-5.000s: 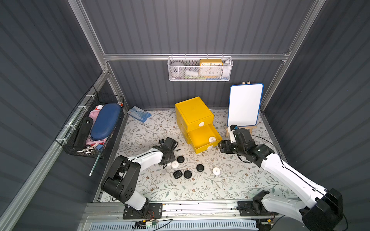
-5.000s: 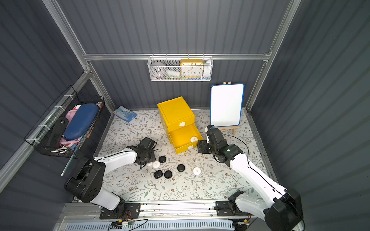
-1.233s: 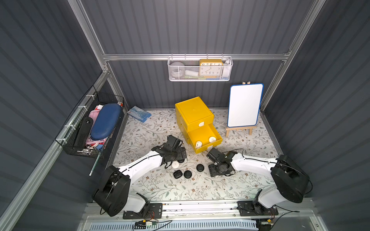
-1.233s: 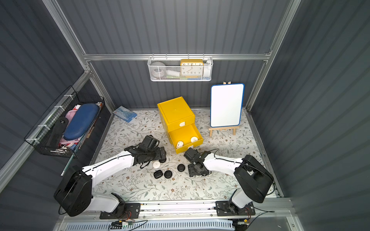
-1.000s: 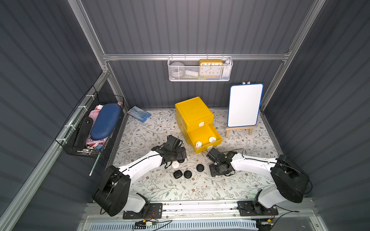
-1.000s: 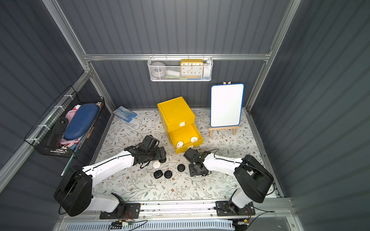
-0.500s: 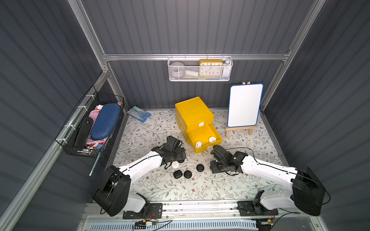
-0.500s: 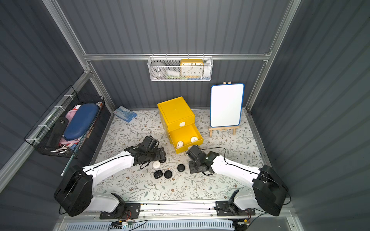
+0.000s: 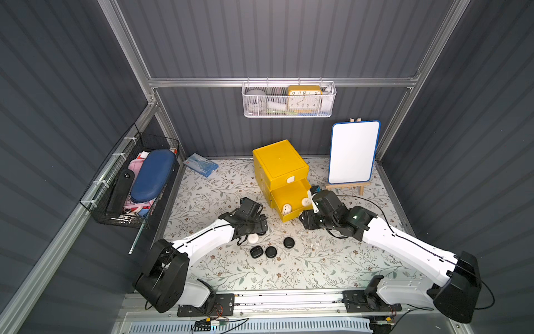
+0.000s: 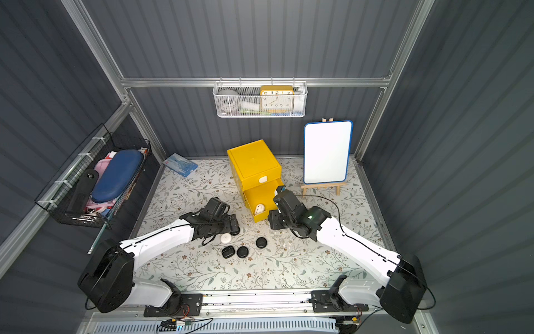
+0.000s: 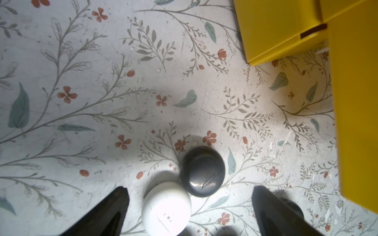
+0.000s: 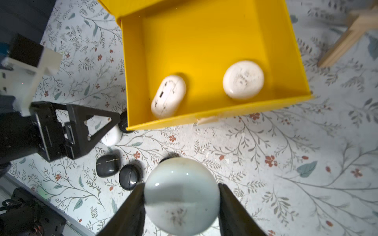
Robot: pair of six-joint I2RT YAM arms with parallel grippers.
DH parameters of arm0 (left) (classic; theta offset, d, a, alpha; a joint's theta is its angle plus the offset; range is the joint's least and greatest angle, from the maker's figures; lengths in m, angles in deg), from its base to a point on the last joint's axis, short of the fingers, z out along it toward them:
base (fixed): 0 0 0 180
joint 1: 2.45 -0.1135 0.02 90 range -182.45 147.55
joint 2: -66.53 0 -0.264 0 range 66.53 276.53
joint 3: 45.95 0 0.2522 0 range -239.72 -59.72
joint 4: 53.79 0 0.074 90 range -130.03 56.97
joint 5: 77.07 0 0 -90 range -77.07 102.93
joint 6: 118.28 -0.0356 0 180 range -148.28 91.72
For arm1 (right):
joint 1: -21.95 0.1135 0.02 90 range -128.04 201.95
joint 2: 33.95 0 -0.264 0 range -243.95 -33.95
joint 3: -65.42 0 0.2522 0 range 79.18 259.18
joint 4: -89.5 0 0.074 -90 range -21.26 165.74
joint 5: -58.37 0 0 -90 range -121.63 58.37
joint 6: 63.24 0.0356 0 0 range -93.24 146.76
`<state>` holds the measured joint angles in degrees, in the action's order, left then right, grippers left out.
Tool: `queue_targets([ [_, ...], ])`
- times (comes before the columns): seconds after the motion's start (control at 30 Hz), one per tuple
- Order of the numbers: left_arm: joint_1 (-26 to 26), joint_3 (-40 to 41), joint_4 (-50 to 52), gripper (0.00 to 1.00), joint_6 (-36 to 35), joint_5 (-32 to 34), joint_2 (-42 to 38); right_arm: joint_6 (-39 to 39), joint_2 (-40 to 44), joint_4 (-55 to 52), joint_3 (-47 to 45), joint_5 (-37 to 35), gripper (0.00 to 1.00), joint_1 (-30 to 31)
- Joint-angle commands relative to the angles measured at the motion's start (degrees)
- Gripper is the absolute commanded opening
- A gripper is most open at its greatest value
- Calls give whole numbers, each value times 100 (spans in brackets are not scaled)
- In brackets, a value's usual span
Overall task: Put the bluetooth earphones in the drawer according to color
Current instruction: Place the bluetooth earphone in the drawer.
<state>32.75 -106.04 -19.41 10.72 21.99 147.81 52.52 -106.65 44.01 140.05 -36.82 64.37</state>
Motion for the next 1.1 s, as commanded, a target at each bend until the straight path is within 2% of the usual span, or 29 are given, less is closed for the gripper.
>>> queue_targets([
  [0.0, -22, 89, 56, 99, 88, 74, -77, -394, -324, -6, 475, -5, 54, -196],
  [0.23, -22, 222, 47, 99, 138, 48, -128, -837, -1124, 421, 1111, 145, 53, -619],
  [0.43, -21, 374, -30, 99, 191, -43, -182, -1068, -1647, 810, 1386, 297, 54, -753],
  [0.63, -22, 493, -137, 99, 229, -200, -122, -1149, -2082, 1136, 1505, 291, 59, -857],
  [0.83, -21, 675, -275, 99, 241, -343, -112, -1095, -2177, 1121, 1675, 231, 73, -917],
  [1.07, -13, 682, -97, 97, 224, -256, -147, -996, -1734, 890, 1540, 261, 75, -912],
])
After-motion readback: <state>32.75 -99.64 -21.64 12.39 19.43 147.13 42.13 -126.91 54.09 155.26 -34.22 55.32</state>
